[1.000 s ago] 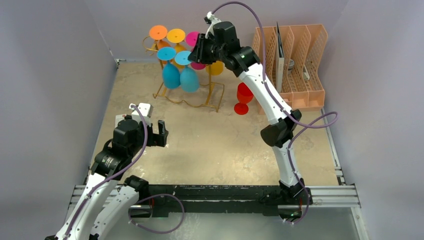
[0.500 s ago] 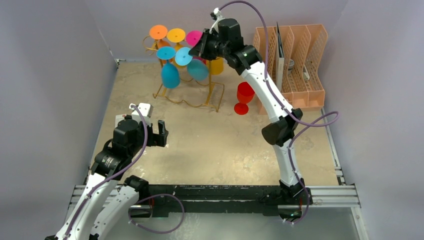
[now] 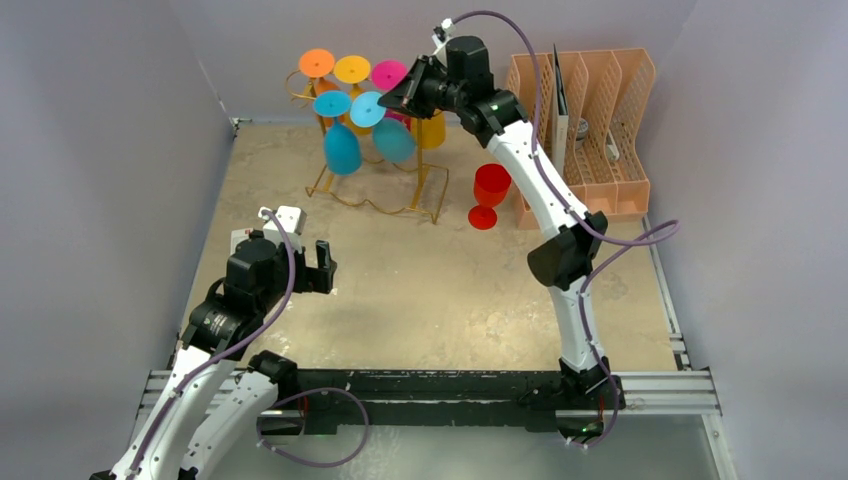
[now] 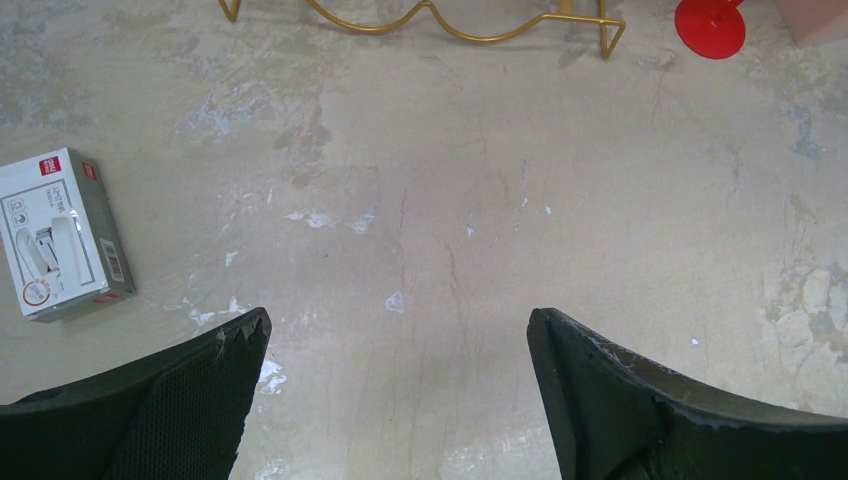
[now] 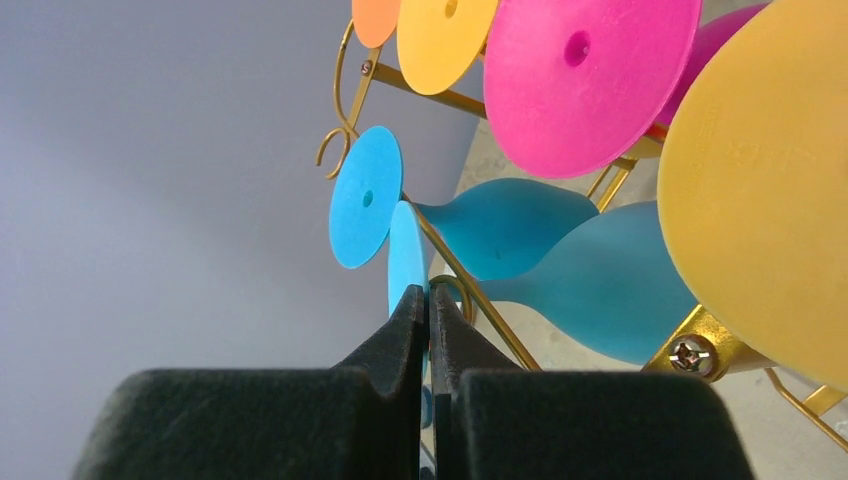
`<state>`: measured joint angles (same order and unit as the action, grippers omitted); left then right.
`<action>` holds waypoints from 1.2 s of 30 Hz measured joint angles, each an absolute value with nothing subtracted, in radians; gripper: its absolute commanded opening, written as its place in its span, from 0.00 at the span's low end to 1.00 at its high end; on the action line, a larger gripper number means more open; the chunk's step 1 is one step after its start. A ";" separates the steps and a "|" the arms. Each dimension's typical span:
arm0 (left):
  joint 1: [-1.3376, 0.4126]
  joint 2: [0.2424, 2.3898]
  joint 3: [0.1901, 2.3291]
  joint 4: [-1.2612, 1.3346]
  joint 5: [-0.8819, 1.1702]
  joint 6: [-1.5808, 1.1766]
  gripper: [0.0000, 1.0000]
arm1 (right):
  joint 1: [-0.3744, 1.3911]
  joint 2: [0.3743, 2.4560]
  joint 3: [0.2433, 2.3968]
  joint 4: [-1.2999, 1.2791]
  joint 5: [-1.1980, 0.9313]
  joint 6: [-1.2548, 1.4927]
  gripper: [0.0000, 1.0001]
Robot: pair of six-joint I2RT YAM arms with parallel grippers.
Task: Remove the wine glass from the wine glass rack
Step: Pick up the wine glass from the wine rack.
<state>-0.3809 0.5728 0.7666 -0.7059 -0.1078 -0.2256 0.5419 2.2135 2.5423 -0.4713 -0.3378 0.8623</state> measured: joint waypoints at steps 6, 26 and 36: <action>-0.381 0.574 0.767 -0.706 -0.108 -0.226 0.99 | 0.534 2.211 2.514 -0.444 -0.364 0.911 0.00; -0.381 0.575 0.767 -0.707 -0.108 -0.226 0.99 | 0.531 2.123 2.382 -0.371 -0.419 0.962 0.00; -0.381 0.575 0.767 -0.714 -0.108 -0.226 0.99 | 0.531 2.092 2.360 -0.352 -0.465 0.971 0.00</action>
<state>-0.3809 0.5751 0.7670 -0.7139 -0.1078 -0.2256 0.5308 2.0922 2.3596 -0.3523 -0.4652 0.9707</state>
